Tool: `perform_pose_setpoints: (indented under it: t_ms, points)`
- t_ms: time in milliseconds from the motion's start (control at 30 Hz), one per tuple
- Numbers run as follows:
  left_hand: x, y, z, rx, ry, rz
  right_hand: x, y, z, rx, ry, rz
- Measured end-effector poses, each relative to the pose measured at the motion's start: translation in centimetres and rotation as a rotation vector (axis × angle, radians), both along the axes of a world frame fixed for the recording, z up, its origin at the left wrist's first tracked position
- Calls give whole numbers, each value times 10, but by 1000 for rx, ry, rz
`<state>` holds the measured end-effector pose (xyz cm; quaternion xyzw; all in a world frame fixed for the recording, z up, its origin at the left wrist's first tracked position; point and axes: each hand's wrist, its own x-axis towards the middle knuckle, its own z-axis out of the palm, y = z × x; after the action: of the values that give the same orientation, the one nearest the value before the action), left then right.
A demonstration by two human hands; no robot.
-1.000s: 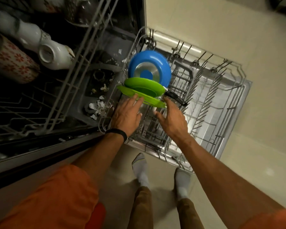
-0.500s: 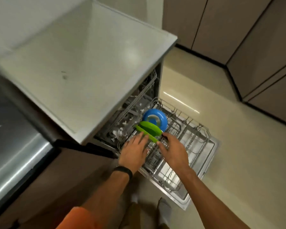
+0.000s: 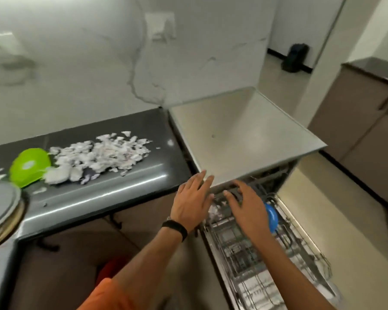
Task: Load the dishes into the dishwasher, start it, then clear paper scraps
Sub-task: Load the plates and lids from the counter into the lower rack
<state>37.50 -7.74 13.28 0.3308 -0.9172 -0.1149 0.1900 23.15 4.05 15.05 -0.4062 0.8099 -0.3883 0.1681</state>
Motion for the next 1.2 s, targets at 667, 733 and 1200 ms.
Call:
perform_pose_setpoints:
  t_ms: [667, 733, 1200]
  points:
    - [386, -148, 28, -63, 7, 665, 335, -241, 31, -80, 48, 646]
    - [402, -162, 28, -48, -4, 690, 358, -263, 30, -77, 46, 683]
    - [450, -318, 3, 35, -98, 881, 439, -483, -7, 66, 28, 835]
